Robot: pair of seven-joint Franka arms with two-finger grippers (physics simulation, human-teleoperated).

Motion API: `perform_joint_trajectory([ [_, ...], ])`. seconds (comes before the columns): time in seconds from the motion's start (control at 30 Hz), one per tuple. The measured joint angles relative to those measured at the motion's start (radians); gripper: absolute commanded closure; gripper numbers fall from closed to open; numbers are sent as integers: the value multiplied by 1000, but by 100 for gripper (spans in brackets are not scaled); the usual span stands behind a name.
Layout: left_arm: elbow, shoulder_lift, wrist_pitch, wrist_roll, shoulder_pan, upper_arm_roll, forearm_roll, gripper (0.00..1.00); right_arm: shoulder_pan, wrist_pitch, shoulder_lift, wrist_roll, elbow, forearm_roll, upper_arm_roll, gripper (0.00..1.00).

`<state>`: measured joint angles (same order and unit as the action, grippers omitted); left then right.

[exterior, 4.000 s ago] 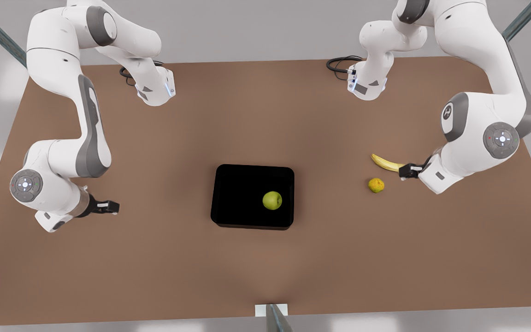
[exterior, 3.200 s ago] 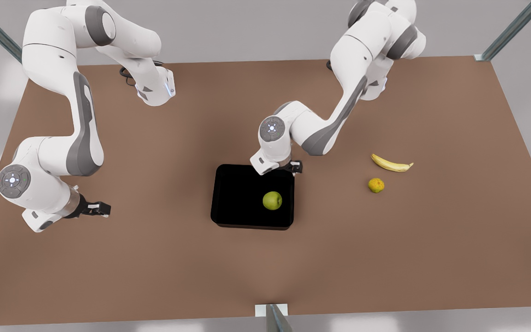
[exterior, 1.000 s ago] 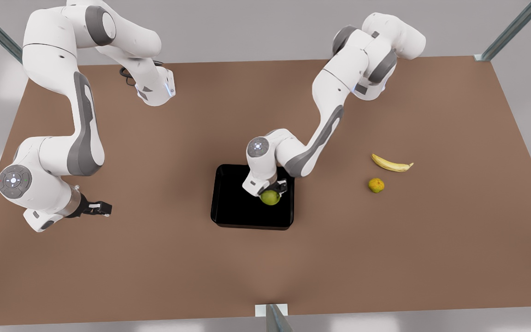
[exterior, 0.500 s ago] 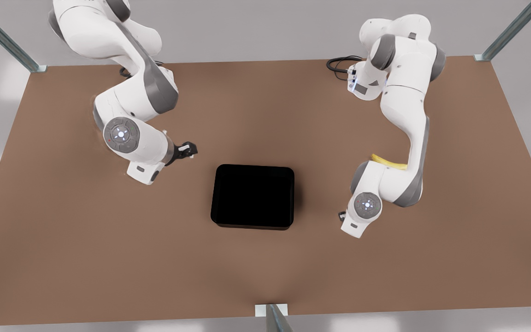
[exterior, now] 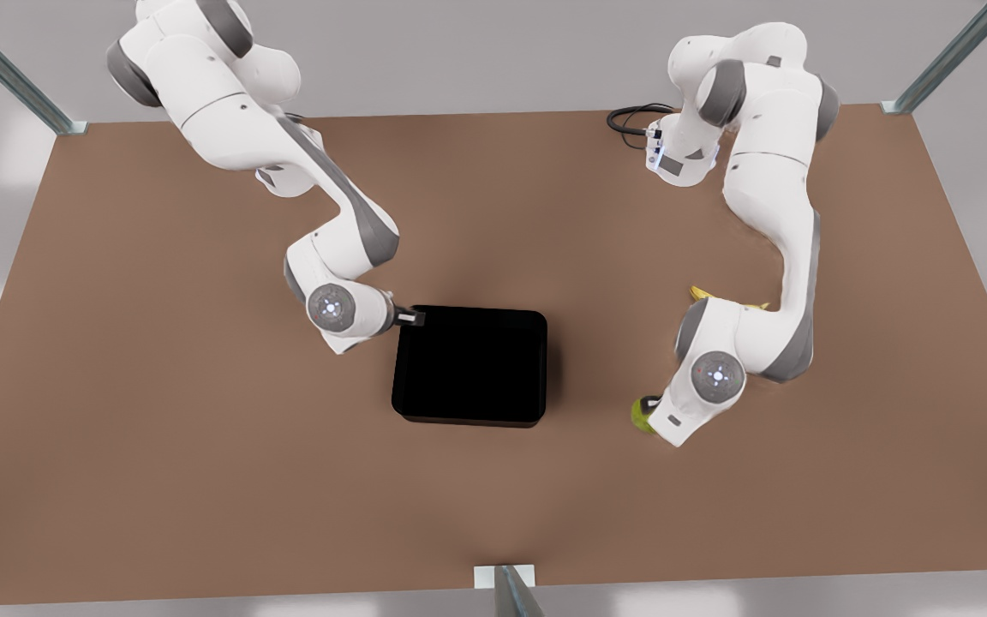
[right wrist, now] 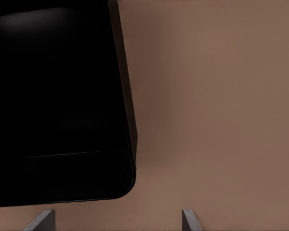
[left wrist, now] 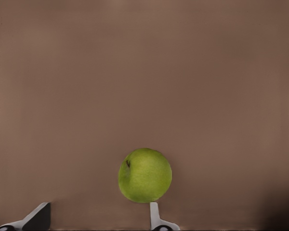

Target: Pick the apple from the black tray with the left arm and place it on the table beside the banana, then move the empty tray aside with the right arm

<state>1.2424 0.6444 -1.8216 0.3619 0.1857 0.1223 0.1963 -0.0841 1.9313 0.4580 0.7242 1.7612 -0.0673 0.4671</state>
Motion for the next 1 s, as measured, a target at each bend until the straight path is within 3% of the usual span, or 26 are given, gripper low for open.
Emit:
perform_joint_trajectory([
  [0.07, 12, -183, 74, -34, -37, -7, -62, 0, -1, 43, 32, 44, -1, 21, 0, 2],
  [0.13, 139, -360, 113, -67, -104, -9, -144, 0, -2, 80, 61, 82, -3, 43, 0, 2],
  [0.2, 209, -428, 135, -96, -133, -23, -189, 0, -1, 114, 85, 114, -5, 59, 0, 2],
  [0.63, 232, -454, 233, -217, -135, -34, -202, 0, 0, 243, 192, 150, -28, 190, -10, 2],
  [0.73, 232, -452, 240, -232, -135, -34, -202, 0, 0, 255, 206, 144, -39, 214, -10, 9],
  [0.83, 232, -452, 244, -245, -135, -34, -202, 0, 0, 262, 208, 138, -42, 223, -9, 24],
  [1.0, 232, -450, 246, -262, -135, -34, -201, 0, 0, 269, 236, 130, -59, 228, -9, 35],
])
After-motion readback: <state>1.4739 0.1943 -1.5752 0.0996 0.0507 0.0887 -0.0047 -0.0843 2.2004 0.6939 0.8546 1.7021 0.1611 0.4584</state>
